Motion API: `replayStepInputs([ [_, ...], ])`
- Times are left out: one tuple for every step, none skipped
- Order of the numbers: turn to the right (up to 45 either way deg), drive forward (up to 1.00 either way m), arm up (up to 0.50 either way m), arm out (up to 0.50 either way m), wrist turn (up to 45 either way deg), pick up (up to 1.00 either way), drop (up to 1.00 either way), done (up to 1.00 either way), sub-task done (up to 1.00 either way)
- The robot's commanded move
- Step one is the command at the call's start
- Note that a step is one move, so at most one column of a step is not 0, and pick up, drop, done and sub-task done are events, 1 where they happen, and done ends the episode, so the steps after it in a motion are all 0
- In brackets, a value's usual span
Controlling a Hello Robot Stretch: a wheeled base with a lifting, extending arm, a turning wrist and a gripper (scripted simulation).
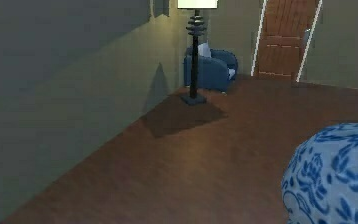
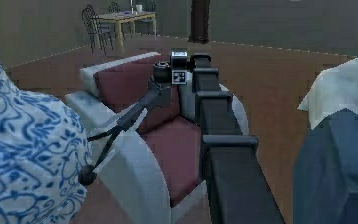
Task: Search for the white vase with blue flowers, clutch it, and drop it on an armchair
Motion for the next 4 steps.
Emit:
replayStepInputs([
  [45.0, 0.0, 0.0, 0.0, 0.0, 0.0, 0.0, 0.0, 0.0],
  [6.0, 0.0, 0.0, 0.0, 0.0, 0.0, 0.0, 0.0, 0.0],
  [0.0, 0.85, 0.0, 0.0, 0.0, 0.0, 0.0, 0.0, 0.0],
  [45.0, 0.0, 0.0, 0.0, 0.0, 0.0, 0.0, 0.0, 0.0],
])
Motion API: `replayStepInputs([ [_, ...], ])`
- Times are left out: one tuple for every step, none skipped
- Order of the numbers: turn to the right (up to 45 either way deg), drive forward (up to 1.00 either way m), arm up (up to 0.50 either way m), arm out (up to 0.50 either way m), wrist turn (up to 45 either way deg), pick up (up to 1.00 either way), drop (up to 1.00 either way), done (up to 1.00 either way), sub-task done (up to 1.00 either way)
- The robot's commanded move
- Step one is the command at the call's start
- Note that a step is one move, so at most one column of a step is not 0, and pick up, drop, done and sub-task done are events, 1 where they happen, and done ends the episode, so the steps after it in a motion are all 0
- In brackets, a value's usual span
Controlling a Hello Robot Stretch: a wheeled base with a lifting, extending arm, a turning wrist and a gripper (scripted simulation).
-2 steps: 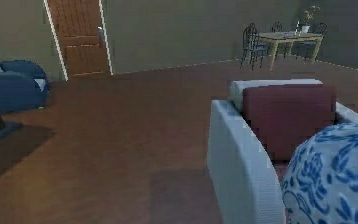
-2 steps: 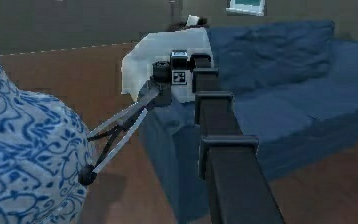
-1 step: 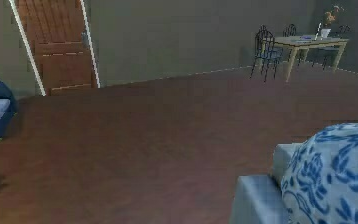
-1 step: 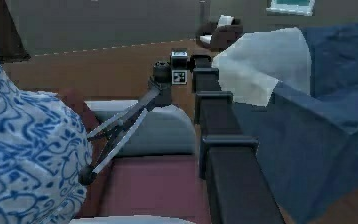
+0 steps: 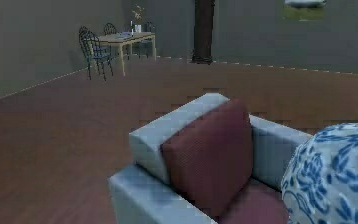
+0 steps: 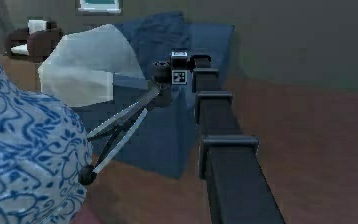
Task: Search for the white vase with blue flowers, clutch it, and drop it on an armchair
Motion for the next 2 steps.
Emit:
replayStepInputs([
  [45.0, 0.0, 0.0, 0.0, 0.0, 0.0, 0.0, 0.0, 0.0],
  [45.0, 0.0, 0.0, 0.0, 0.0, 0.0, 0.0, 0.0, 0.0],
])
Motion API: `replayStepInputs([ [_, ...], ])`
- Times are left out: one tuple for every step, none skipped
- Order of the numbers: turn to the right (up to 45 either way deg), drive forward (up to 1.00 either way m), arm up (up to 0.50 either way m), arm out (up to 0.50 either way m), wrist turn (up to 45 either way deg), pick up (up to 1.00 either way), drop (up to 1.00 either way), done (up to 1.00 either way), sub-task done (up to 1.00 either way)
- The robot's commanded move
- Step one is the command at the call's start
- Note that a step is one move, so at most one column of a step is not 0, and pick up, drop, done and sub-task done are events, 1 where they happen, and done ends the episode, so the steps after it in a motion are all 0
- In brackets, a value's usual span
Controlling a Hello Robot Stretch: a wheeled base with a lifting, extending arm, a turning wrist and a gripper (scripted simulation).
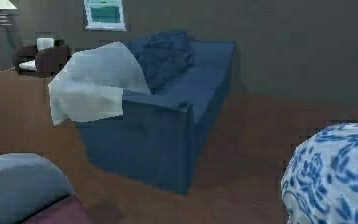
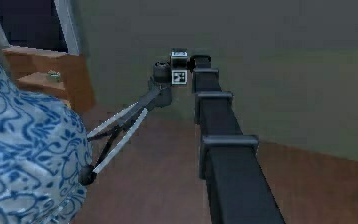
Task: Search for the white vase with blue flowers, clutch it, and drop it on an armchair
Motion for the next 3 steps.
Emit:
replayStepInputs([
  [12.0, 0.0, 0.0, 0.0, 0.0, 0.0, 0.0, 0.0, 0.0],
  [-45.0, 0.0, 0.0, 0.0, 0.0, 0.0, 0.0, 0.0, 0.0],
  [-45.0, 0.0, 0.0, 0.0, 0.0, 0.0, 0.0, 0.0, 0.0],
])
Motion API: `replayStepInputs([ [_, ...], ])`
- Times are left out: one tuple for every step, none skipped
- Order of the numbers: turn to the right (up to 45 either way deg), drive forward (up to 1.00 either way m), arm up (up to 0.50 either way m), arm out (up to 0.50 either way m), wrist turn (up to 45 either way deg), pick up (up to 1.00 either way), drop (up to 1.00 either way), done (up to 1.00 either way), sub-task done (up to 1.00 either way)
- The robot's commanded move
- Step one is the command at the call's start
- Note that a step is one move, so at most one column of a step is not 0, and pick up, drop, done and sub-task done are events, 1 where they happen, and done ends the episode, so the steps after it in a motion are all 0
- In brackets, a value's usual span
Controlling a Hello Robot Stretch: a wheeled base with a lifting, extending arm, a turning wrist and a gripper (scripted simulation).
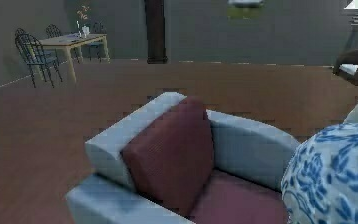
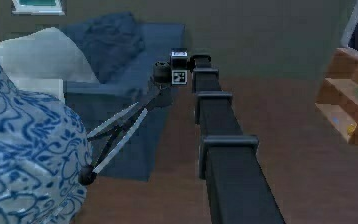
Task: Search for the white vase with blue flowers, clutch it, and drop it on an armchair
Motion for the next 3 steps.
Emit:
replayStepInputs([
  [-42.0, 0.0, 0.0, 0.0, 0.0, 0.0, 0.0, 0.0, 0.0],
  [0.0, 0.0, 0.0, 0.16, 0.0, 0.0, 0.0, 0.0, 0.0],
  [0.0, 0.0, 0.0, 0.0, 33.0, 0.0, 0.0, 0.0, 0.0],
])
